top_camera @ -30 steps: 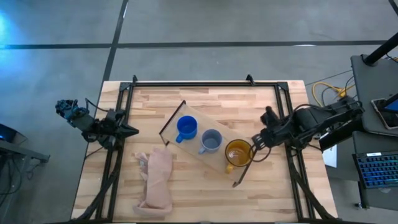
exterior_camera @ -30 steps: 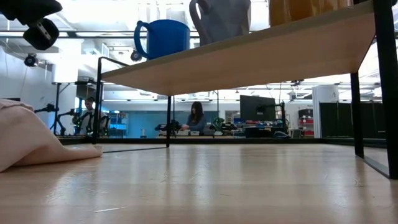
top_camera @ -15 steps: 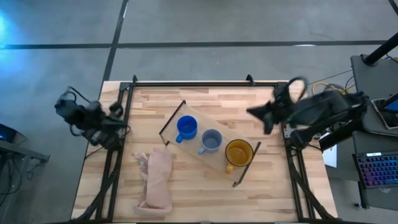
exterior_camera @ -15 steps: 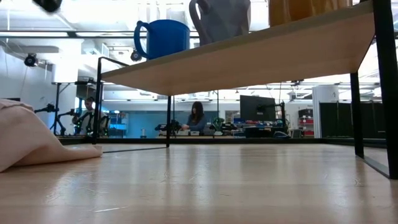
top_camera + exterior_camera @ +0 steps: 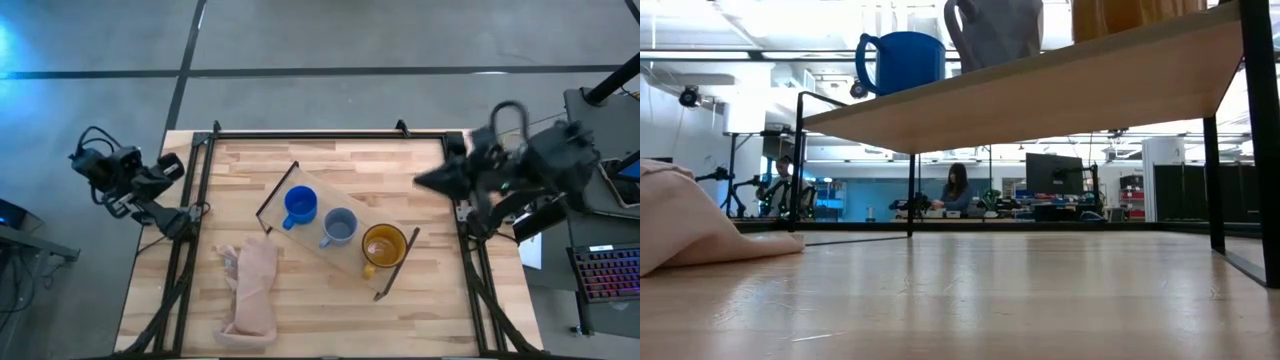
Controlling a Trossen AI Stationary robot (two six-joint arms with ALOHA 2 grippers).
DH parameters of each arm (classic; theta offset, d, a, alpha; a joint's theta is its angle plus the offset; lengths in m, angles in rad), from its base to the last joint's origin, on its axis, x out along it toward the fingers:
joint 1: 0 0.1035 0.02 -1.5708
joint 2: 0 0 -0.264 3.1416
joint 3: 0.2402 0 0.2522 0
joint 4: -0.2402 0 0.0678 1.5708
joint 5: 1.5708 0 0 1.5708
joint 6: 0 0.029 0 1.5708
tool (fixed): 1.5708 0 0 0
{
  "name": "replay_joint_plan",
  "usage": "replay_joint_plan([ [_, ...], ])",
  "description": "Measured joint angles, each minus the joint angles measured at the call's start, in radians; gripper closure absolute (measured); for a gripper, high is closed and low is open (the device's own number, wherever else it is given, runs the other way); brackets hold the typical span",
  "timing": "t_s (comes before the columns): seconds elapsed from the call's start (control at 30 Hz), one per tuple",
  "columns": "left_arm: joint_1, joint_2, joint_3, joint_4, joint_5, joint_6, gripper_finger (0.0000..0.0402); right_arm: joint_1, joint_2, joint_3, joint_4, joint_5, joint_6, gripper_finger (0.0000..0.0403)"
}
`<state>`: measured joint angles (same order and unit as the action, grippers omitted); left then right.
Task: Stack small to large cups/mugs on shelf
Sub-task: Return to Home Position
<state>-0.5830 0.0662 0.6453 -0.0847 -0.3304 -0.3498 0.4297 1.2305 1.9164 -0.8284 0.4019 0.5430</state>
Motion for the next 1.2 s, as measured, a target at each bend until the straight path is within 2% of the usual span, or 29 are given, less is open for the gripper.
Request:
replay_joint_plan([
  [0.2, 0.000, 0.004, -0.001, -0.001, 0.042, -0.140, 0.0402, 0.024, 0.046, -0.059, -0.004, -0.166, -0.024, 0.0394],
  [0.33, 0.000, -0.001, -0.001, -0.002, 0.061, -0.161, 0.0402, 0.029, 0.062, -0.116, 0.062, -0.206, -0.048, 0.0394],
  [0.43, 0.000, 0.006, -0.013, -0.008, 0.083, -0.116, 0.0402, 0.037, 0.063, -0.193, 0.217, -0.254, -0.150, 0.0394],
  [0.53, 0.000, 0.023, -0.050, 0.024, 0.125, -0.140, 0.0402, 0.048, 0.051, -0.296, 0.396, -0.342, -0.241, 0.0394],
  [0.63, 0.000, 0.056, -0.127, 0.196, 0.234, -0.096, 0.0402, 0.053, 0.028, -0.397, 0.442, -0.363, -0.252, 0.0394],
  [0.73, 0.000, 0.091, -0.209, 0.484, 0.421, 0.035, 0.0402, 0.049, -0.026, -0.492, 0.455, -0.351, -0.249, 0.0394],
  [0.8, 0.000, 0.096, -0.246, 0.600, 0.506, 0.116, 0.0402, 0.040, -0.083, -0.547, 0.486, -0.347, -0.271, 0.0394],
  [1.03, 0.000, -0.031, -0.320, 0.530, 0.508, 0.274, 0.0402, -0.005, -0.312, -0.775, 0.626, -0.349, -0.367, 0.0394],
  [1.13, 0.006, -0.035, -0.296, 0.441, 0.495, 0.382, 0.0402, -0.036, -0.407, -0.865, 0.692, -0.349, -0.437, 0.0394],
  [1.2, 0.007, -0.035, -0.242, 0.351, 0.473, 0.385, 0.0402, -0.068, -0.459, -0.925, 0.755, -0.352, -0.471, 0.0394],
])
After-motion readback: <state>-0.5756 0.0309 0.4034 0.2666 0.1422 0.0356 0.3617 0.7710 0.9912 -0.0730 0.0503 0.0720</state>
